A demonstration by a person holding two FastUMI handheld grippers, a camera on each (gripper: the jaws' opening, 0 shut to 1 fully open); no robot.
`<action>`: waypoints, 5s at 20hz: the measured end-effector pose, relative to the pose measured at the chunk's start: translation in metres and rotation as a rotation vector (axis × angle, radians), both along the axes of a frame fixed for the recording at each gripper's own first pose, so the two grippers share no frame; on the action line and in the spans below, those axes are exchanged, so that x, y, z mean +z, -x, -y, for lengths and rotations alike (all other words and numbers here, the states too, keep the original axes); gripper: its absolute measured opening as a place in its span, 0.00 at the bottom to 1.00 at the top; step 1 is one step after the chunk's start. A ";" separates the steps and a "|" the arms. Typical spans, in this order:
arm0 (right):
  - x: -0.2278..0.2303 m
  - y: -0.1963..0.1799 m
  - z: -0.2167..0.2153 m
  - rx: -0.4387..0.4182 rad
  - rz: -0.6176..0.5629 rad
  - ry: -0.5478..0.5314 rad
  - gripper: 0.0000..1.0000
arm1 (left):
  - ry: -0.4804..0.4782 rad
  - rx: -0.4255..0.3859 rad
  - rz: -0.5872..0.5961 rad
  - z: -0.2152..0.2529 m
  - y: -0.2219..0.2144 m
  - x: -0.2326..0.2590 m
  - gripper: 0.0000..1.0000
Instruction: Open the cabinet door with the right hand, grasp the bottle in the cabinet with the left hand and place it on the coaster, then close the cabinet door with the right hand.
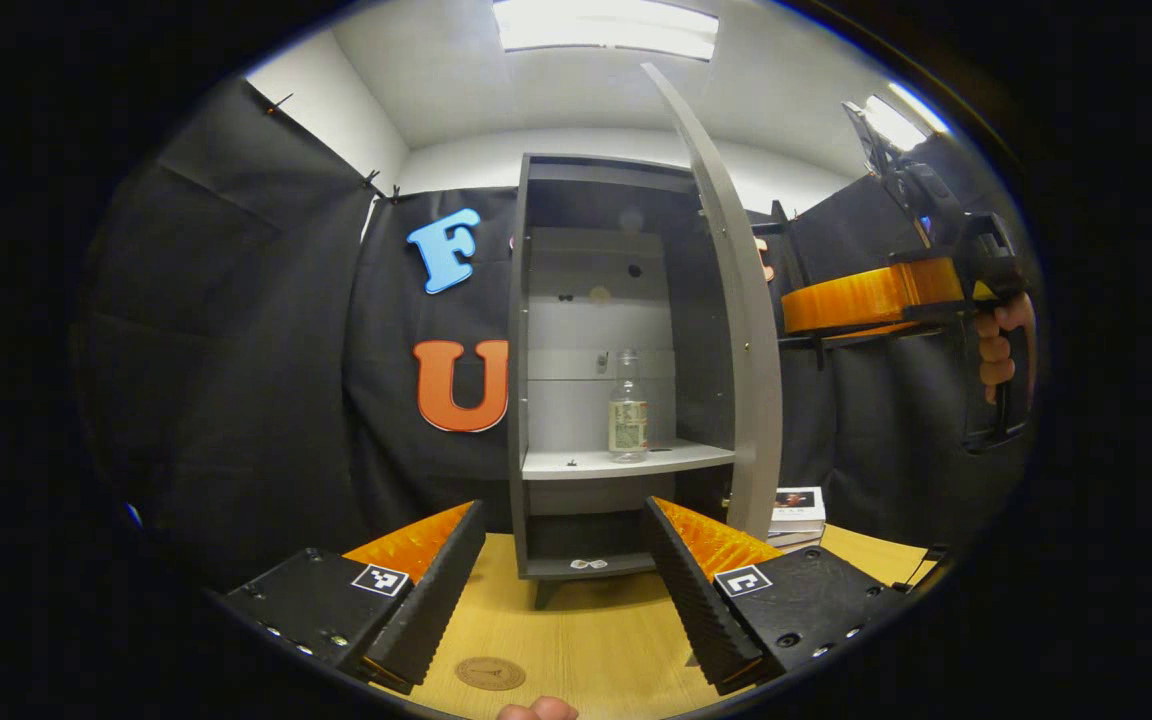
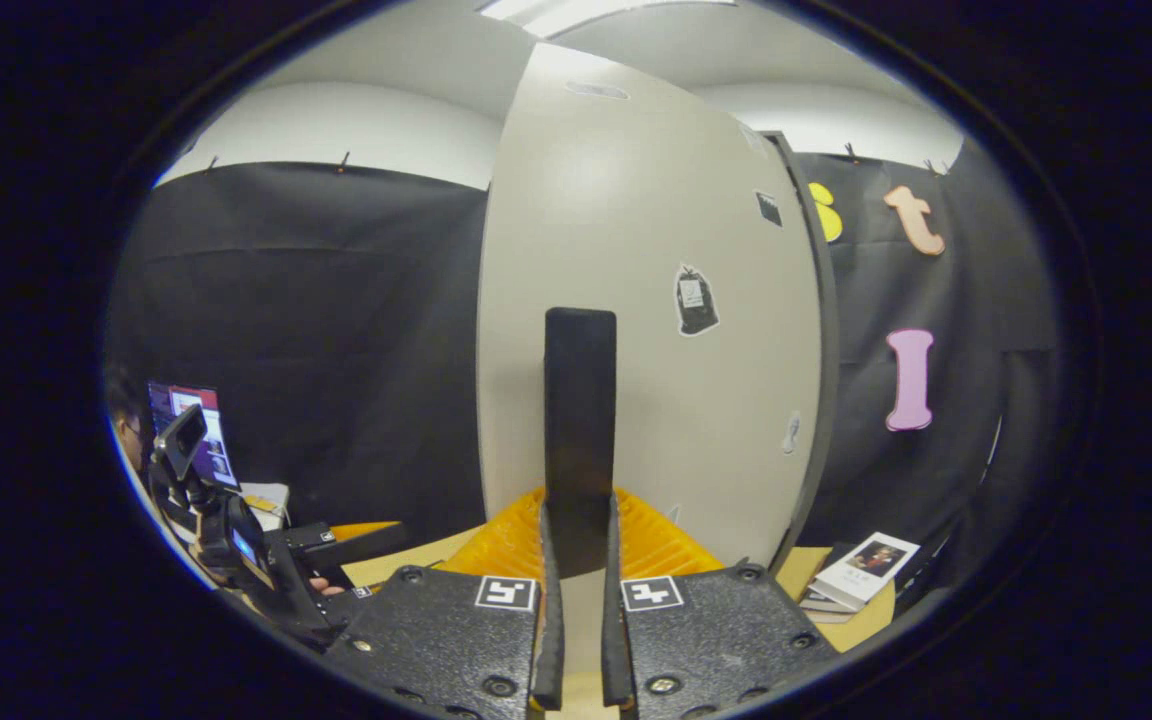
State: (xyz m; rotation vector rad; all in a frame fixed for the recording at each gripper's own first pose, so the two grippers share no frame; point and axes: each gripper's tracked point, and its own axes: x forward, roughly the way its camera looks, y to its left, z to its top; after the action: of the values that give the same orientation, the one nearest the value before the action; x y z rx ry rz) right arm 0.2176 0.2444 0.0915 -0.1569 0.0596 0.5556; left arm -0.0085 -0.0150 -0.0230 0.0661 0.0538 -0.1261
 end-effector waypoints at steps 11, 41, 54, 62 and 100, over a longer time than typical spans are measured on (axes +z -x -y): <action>0.002 -0.011 0.019 -0.196 0.034 -0.035 0.17 | 0.012 -0.084 -0.002 0.039 0.001 0.003 0.95; -0.007 0.008 0.153 -0.513 0.080 -0.005 0.04 | -0.013 -0.079 -0.035 0.063 0.006 -0.011 0.95; -0.023 -0.023 0.179 -0.532 0.085 -0.132 0.84 | 0.007 -0.051 -0.016 0.065 -0.018 -0.003 0.95; -0.021 -0.029 0.183 -0.544 0.089 -0.127 0.86 | 0.022 -0.064 0.048 0.073 -0.124 0.030 0.95; -0.041 -0.042 0.218 -0.654 0.023 -0.177 0.86 | 0.034 -0.106 0.044 0.112 -0.356 0.054 0.40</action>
State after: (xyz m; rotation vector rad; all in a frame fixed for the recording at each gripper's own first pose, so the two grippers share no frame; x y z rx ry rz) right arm 0.2599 0.0267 0.0508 0.0331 0.0360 -0.0952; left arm 0.3480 -0.1265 0.0309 0.0381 0.0037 -0.2317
